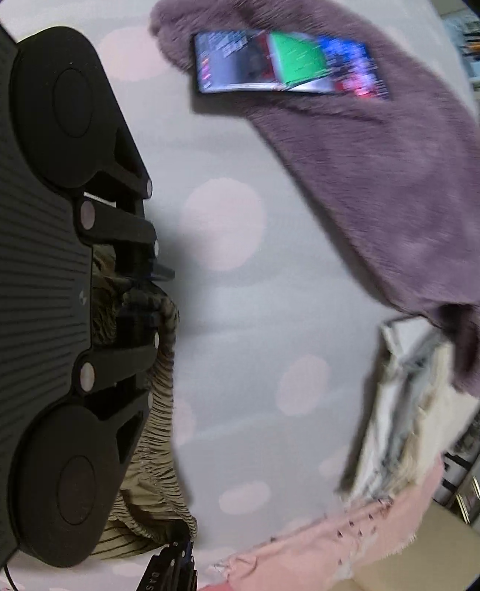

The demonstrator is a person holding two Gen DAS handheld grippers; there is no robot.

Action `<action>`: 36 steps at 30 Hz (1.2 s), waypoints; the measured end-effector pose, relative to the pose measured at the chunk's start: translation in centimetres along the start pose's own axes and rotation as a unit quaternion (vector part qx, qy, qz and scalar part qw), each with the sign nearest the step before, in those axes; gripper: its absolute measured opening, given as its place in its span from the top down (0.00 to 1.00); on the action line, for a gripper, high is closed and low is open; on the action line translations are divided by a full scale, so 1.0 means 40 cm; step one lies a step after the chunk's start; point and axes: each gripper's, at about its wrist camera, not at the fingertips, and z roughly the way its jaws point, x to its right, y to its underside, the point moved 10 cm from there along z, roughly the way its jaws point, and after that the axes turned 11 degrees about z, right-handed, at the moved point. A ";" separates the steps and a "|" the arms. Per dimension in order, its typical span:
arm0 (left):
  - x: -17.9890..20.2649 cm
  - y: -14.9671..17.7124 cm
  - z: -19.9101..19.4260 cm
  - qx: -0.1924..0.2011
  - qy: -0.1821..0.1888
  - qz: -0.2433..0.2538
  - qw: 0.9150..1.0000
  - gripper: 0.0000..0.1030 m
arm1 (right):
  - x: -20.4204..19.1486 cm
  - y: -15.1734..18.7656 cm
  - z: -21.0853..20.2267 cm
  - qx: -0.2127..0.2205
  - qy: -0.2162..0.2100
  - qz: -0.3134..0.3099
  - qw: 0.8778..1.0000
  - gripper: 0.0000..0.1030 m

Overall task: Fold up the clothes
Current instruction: 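Lower the trousers onto the bed with both grippers and release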

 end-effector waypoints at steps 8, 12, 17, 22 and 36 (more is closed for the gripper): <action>-0.001 0.003 -0.043 0.005 0.010 0.025 1.000 0.72 | 0.051 0.011 0.008 0.017 -0.009 0.063 0.998 0.67; -0.004 -0.001 -0.086 0.003 0.027 0.009 1.000 0.64 | 0.065 0.013 -0.040 0.026 -0.053 0.102 0.993 0.64; -0.011 -0.002 -0.133 -0.003 0.050 -0.021 0.999 0.64 | 0.065 0.021 -0.092 0.037 -0.066 0.123 0.989 0.63; -0.010 0.003 -0.173 -0.010 0.064 -0.035 0.997 0.64 | 0.041 0.044 -0.114 0.030 -0.028 0.074 0.996 0.61; 0.068 0.145 -0.116 0.026 0.025 0.140 0.990 0.64 | 0.035 0.207 -0.130 0.035 0.017 -0.049 0.998 0.61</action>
